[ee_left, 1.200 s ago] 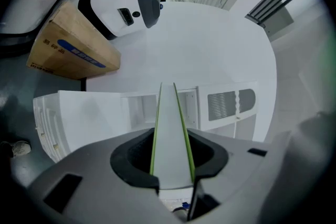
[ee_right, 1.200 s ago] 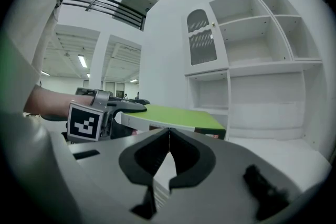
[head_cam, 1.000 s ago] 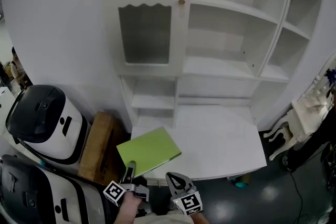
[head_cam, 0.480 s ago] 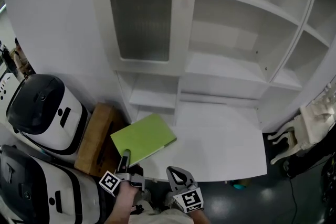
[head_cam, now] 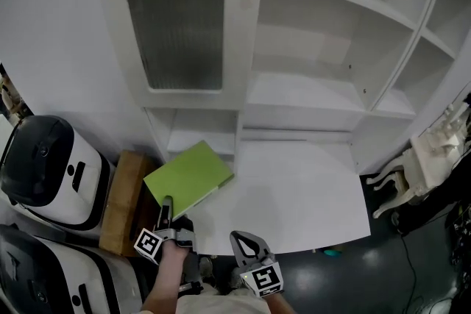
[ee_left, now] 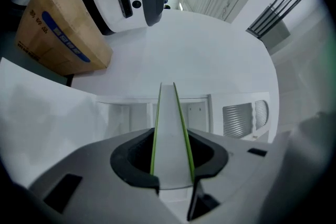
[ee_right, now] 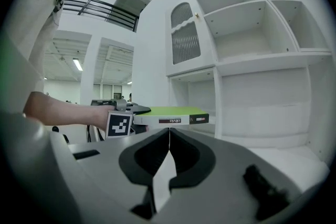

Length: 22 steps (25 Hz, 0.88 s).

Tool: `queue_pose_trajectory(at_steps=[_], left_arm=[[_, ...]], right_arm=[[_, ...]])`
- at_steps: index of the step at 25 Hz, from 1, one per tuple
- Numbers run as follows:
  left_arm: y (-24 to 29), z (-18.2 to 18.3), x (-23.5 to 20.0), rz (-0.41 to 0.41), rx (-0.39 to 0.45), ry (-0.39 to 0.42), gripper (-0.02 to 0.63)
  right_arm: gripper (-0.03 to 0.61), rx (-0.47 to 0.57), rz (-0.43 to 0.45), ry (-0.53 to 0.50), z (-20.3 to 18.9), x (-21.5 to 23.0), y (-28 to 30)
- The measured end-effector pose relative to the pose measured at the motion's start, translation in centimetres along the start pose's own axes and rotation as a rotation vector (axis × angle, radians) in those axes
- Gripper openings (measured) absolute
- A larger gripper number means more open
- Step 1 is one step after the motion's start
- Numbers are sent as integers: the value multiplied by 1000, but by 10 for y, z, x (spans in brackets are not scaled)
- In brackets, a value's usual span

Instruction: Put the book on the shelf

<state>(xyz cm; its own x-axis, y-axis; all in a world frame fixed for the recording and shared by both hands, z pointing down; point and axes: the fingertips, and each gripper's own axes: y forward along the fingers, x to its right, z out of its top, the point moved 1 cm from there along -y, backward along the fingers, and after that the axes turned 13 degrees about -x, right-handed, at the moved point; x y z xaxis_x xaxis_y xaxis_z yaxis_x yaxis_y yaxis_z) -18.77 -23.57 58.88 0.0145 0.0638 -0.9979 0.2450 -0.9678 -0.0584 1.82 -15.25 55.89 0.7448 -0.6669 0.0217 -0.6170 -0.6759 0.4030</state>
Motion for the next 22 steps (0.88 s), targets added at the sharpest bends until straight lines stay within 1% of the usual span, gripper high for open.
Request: queue_pose_trajectory(at_steps=[5,8,11,13,18,22], left_arm=[[24,15,-1,-4,-12,25,149],[36,23,-6,-3,-6,21,149],[46,30,-10,20,5,53,147],[52,33,-12,31,7,69,147],[66,36,-18,42,24,70,147],[75,37,-25,41,55,67,147]], right_arm=[[14,-4,-51,11,10,4,7],[14,5,-69,10,15,2,14],[14,-21,-86,16,16,2,18],[14,-15,-90,12,21,0,20],[14,-8,-111,9,25,3,24],[14,-14,-116,12,26,5,26]])
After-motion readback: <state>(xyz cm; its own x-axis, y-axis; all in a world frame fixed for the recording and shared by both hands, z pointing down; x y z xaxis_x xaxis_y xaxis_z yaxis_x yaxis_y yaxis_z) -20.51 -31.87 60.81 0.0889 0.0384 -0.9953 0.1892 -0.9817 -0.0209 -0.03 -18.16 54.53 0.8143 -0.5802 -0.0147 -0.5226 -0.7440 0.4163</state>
